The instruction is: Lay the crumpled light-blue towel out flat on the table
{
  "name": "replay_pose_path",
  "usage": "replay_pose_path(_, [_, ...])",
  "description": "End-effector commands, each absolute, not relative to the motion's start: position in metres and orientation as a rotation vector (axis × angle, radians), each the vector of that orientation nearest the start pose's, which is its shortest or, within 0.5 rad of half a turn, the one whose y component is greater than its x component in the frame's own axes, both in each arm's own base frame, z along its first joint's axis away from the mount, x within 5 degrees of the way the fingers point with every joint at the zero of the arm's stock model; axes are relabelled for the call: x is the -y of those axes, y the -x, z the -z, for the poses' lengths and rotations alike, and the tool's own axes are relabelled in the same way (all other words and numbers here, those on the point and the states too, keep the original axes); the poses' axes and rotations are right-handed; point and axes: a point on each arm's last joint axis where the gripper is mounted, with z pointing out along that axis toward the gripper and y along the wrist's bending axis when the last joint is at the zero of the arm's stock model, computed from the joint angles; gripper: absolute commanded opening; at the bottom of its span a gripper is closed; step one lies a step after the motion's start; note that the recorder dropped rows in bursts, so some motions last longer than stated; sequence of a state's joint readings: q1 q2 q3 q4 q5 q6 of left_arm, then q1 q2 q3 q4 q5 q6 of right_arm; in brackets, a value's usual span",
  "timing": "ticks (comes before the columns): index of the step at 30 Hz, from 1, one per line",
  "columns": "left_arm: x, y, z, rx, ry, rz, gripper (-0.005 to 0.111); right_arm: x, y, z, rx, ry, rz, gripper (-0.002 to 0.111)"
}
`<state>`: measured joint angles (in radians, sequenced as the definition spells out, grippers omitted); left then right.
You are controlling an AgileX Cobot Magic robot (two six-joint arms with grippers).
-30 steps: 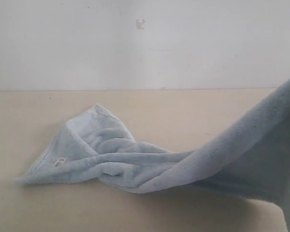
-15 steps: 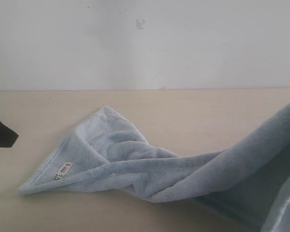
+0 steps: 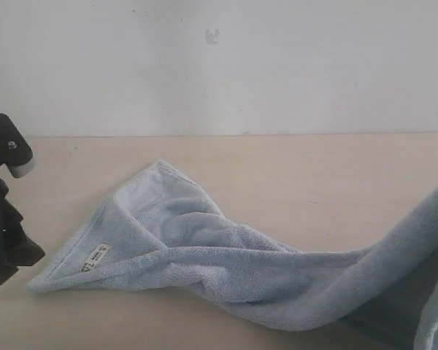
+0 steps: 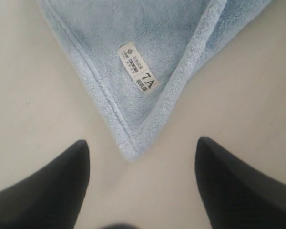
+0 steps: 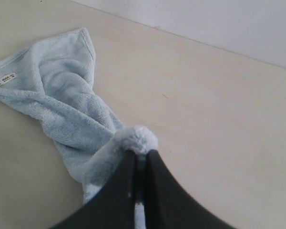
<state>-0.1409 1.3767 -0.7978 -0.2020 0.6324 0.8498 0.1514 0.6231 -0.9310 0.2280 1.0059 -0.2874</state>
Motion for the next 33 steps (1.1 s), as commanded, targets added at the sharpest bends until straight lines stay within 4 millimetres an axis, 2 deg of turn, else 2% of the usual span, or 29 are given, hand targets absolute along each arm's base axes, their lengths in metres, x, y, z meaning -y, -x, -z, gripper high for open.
replay_pose_path(1, [0.049,-0.263,-0.207,-2.440,-1.137,-0.037,0.061,-0.031,-0.088,-0.385,-2.083,0.448,-0.202,0.000])
replay_pose_path(11, [0.048,-0.283,-0.149,-2.543,-1.229,-0.052,0.061,-0.032,-0.088,-0.386,-2.075,0.458,-0.204,0.000])
replay_pose_path(18, [0.047,-0.283,-0.143,-2.564,-1.265,-0.052,0.061,-0.032,-0.088,-0.386,-2.074,0.460,-0.202,0.000])
replay_pose_path(24, [0.042,-0.286,-0.136,-2.567,-1.295,-0.151,0.061,-0.032,-0.088,-0.386,-2.074,0.460,-0.202,0.000])
replay_pose_path(33, [0.042,-0.292,-0.118,-2.573,-1.309,-0.152,0.061,-0.032,-0.088,-0.386,-2.074,0.459,-0.209,0.000])
